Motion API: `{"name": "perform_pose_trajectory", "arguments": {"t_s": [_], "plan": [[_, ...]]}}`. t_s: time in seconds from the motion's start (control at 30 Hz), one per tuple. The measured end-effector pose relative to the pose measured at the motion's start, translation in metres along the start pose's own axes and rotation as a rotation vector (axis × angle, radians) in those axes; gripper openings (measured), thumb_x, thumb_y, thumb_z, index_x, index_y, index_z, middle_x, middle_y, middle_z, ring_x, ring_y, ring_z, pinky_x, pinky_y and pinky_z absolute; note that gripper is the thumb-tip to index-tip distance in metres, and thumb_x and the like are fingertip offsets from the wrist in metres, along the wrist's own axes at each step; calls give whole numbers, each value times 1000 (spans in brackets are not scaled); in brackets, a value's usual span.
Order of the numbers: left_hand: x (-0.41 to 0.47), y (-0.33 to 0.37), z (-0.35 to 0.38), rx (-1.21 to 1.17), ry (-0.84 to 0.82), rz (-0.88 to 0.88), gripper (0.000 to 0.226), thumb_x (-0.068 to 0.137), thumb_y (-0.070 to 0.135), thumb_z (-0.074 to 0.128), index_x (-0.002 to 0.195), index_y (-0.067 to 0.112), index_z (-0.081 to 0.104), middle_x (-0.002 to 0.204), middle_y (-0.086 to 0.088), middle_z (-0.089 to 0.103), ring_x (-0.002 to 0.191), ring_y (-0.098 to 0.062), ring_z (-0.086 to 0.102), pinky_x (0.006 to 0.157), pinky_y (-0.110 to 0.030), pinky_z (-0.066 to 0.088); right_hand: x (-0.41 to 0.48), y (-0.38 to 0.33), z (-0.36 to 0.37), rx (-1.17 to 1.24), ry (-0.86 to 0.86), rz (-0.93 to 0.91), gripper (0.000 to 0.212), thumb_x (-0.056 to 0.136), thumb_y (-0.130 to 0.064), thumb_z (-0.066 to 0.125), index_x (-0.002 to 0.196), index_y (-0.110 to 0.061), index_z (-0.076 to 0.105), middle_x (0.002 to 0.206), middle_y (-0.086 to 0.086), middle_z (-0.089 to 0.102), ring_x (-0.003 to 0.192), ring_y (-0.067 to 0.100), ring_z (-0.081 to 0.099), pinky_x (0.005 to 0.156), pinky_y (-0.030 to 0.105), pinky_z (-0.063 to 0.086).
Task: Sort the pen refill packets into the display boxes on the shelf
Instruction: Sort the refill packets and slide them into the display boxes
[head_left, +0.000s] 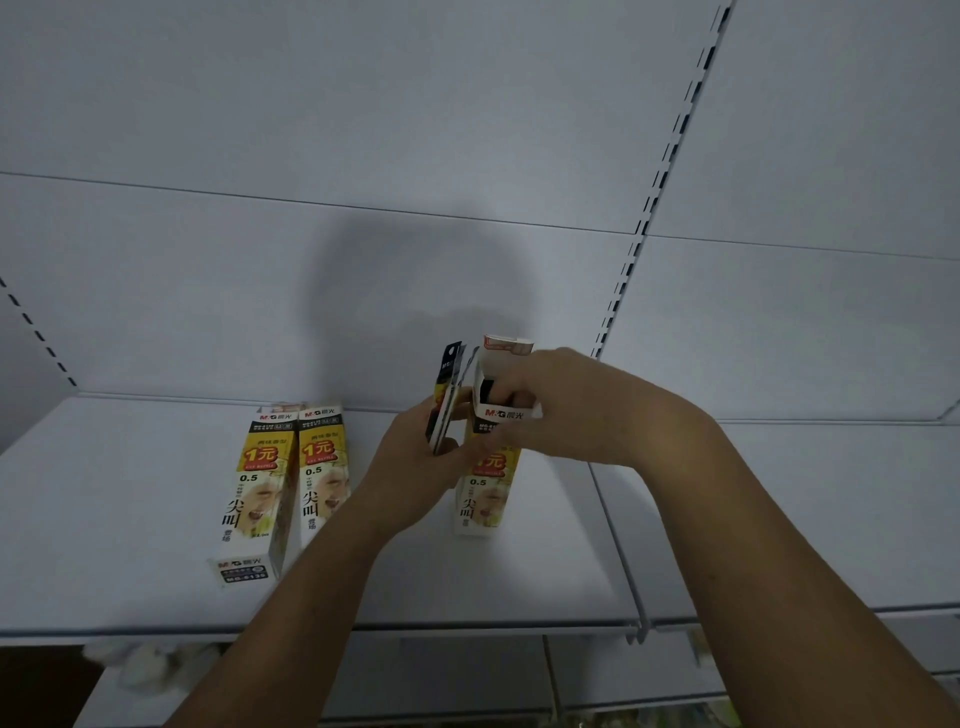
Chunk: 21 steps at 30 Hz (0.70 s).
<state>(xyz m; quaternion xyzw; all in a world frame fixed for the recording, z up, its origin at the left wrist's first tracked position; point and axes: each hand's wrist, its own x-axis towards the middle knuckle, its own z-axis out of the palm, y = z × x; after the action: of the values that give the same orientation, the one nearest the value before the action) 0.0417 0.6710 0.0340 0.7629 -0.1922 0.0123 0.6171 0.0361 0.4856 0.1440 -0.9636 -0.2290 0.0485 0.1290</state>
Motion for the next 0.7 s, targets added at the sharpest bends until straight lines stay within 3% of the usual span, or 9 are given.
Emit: {"name": "perform_pose_trajectory", "arguments": {"t_s": [0.1,0.23,0.3,0.4,0.53,0.63,0.7], "plan": [[0,-2,-1,-8,6,-5,37,96,12,74,132,16,67,72,24,71,47,2,55,51,-12,45,-3,2,-5,61,119,8,16,93,-41,73,104,-30,71,87,-10,74,72,3,65,70,33,55],[-1,2,1,-12,4,25,32,96,12,73,128,16,69,78,23,74,45,2,53,52,-9,44,-5,0,2,107,81,31,20,90,-51,72,100,-34,69,86,-10,73,78,8,70,75,44,60],[0,-1,1,-11,37,26,32,96,13,74,128,17,70,84,20,75,44,1,50,52,-9,43,-8,-2,4,122,238,45,20,91,-53,69,102,-36,69,86,-15,71,79,3,68,76,38,59],[0,-1,3,14,40,33,32,97,16,74,127,23,70,96,14,78,43,-2,43,52,-11,42,-7,-12,10,191,486,52,18,93,-50,68,84,-35,71,76,-17,67,72,2,63,69,32,55],[1,6,5,56,12,62,20,99,10,69,103,29,64,61,30,62,41,0,44,49,-9,37,0,-28,25,207,488,145,28,88,-55,72,75,-31,77,64,-17,63,63,2,61,61,23,45],[1,6,5,66,9,82,22,99,11,69,96,32,62,57,28,59,41,-2,42,49,-9,37,4,-32,25,184,521,200,29,84,-59,74,83,-31,76,71,-20,63,71,1,62,66,25,48],[1,3,4,43,9,62,11,98,14,72,103,23,68,57,26,60,41,-4,40,49,-10,35,6,-32,23,156,530,222,32,83,-62,74,97,-34,72,82,-22,64,79,2,62,70,27,48]]}}
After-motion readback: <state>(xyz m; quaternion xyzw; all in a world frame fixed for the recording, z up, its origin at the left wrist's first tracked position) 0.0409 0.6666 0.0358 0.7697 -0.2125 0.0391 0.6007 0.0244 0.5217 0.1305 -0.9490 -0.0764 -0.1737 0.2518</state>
